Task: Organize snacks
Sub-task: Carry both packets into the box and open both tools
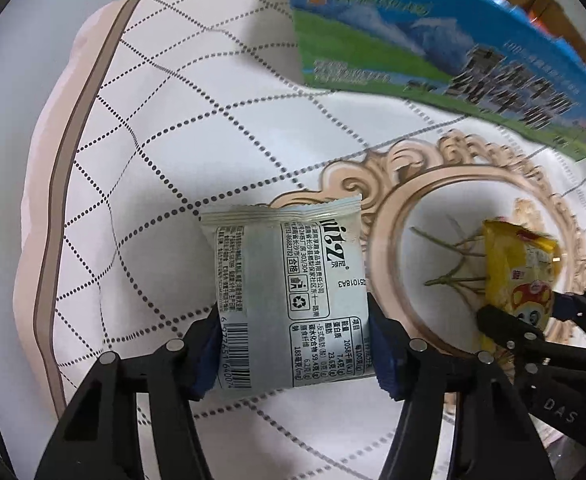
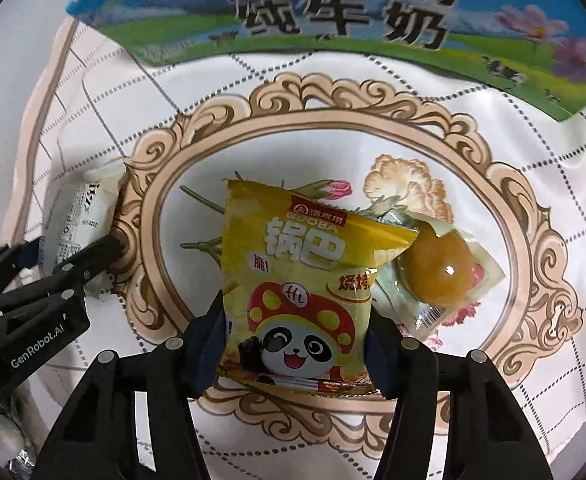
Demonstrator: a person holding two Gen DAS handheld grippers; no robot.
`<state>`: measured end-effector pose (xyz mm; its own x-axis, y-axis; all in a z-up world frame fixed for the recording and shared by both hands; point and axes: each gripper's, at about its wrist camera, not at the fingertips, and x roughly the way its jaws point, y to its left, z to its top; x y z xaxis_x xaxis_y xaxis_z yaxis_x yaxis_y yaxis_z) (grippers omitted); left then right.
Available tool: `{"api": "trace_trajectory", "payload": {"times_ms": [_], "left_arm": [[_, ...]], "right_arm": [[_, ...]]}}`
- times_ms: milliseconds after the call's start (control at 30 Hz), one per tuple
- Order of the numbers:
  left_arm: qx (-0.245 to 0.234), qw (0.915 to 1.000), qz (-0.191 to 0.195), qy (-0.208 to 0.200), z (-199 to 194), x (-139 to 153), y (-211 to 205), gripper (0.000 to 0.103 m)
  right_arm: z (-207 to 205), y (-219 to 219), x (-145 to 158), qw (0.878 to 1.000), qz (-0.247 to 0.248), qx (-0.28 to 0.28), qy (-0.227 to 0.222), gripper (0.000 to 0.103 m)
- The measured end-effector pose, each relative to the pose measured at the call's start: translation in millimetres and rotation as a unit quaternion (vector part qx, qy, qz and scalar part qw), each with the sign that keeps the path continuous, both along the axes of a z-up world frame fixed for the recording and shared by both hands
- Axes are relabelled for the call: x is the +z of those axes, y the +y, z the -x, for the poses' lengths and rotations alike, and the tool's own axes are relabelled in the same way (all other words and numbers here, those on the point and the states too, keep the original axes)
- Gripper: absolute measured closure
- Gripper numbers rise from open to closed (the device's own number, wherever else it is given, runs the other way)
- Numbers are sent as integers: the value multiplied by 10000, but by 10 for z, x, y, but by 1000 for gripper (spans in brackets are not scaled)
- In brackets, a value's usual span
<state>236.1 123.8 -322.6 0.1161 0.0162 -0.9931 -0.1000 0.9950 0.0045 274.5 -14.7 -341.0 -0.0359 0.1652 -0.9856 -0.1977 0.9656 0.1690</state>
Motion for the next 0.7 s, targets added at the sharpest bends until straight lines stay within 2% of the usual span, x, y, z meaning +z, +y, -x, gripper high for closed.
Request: {"api": "trace_trajectory", "payload": {"times_ms": [67,200,333,400,467,567,700], "left_arm": [[1,9999,113,-85,16,123,-47,44],[-43,9986,382,-368,-11,454,-172,44],[-104,9936,794,-797,-139,989,-196,44],[-143,9906,986,-938,-262,1140,-212,44],[-192,9867,1225,-1053,-410,1329,-180,44],[-361,9831,1418,-1102,-898,1489,-250,44],[-458,9846,1377,-973,-1457,1391,-233,44]], "right_arm": [[-2,-54,129,9999,-141,-30,-86,42],[92,-370,660,9984,-480,-84,-298,43],[9,-617,1123,9947,-810,-201,-606,43],[-52,-712,1364,9917,-956,-314,-798,43],[-206,-824,1592,9883,-1104,-421,-961,43],[-498,-840,1842,9847,-1130,-494,-1230,43],[-945,-702,1956,9838,-1055,-565,-1332,43]]}}
